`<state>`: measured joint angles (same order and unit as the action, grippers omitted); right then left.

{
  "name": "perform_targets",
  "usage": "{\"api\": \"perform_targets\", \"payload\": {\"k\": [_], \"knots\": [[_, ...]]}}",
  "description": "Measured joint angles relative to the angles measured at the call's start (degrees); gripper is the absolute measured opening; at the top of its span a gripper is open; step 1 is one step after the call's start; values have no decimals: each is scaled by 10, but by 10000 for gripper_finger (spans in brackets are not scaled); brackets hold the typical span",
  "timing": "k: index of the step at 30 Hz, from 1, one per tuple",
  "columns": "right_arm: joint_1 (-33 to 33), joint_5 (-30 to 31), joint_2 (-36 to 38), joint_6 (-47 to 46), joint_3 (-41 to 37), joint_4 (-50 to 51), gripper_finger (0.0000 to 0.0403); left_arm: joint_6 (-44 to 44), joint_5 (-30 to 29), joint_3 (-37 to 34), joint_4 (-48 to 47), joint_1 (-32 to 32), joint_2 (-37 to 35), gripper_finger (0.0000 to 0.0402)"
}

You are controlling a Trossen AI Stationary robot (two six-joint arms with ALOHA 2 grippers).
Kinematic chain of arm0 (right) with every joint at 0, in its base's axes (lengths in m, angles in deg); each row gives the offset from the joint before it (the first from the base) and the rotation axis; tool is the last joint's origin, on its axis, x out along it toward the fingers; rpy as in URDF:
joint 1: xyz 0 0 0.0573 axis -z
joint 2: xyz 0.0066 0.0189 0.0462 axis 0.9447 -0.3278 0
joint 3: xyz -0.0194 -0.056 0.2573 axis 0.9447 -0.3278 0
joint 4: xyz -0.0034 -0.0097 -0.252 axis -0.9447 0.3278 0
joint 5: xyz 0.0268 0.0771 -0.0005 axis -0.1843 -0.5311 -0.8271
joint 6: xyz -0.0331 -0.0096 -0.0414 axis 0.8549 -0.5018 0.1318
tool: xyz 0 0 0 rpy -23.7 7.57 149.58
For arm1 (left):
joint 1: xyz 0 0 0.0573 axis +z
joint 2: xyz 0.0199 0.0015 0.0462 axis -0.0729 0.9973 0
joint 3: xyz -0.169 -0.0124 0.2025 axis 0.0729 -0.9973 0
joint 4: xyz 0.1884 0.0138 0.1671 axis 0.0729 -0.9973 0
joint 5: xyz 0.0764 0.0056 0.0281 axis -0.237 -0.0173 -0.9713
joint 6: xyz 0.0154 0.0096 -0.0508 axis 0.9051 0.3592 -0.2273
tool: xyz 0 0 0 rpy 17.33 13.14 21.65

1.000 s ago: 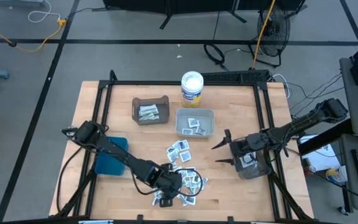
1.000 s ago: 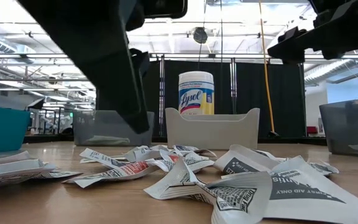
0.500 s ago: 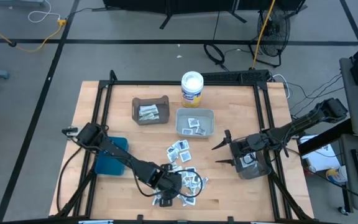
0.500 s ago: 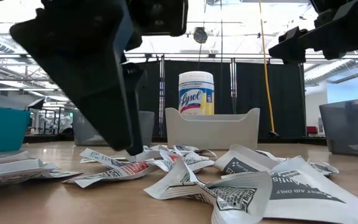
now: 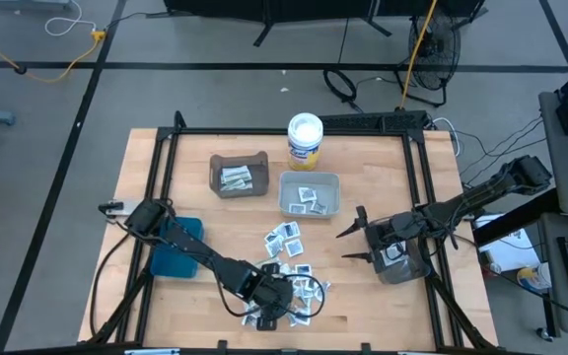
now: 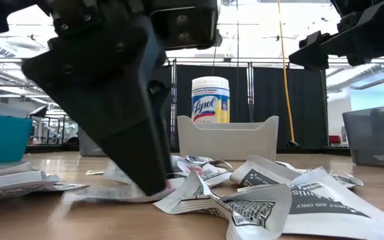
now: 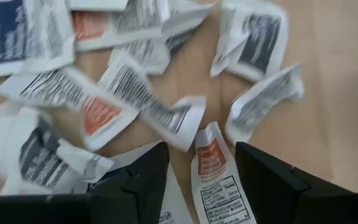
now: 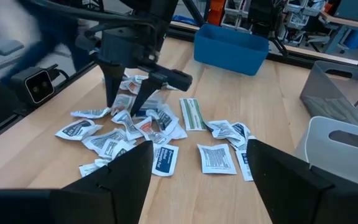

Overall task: Pick & Place First Aid Supplies
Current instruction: Put the orange ointment pack into the blue bin

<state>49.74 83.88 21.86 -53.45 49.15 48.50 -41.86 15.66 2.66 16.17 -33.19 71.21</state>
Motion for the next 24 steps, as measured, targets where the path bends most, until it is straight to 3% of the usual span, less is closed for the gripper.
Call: {"api": "perform_targets", "payload": {"k": [11,24], "knots": [[0,0,0,0,0,1,254,4,-6,0,-108,0,0,190],[0,0,0,-1,0,1,254,11,-17,-3,-141,0,-11,93]]}}
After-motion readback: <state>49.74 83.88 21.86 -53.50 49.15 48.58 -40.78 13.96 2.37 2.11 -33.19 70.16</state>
